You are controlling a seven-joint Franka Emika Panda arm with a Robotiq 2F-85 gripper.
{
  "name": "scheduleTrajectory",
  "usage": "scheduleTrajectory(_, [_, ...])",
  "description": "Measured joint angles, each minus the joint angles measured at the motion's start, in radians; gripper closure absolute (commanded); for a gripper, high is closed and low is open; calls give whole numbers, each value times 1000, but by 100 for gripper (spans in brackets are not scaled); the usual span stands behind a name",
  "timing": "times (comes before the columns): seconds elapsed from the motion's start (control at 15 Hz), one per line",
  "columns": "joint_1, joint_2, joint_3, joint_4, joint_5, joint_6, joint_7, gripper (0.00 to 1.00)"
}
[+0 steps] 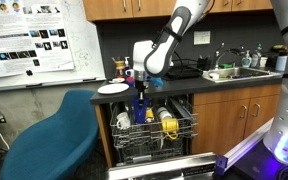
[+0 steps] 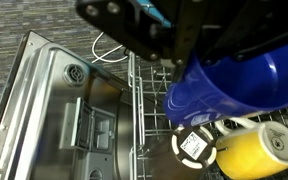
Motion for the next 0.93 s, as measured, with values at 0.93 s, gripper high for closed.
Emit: scheduleTrajectory(0.93, [39,70,-31,47,-37,2,60,98])
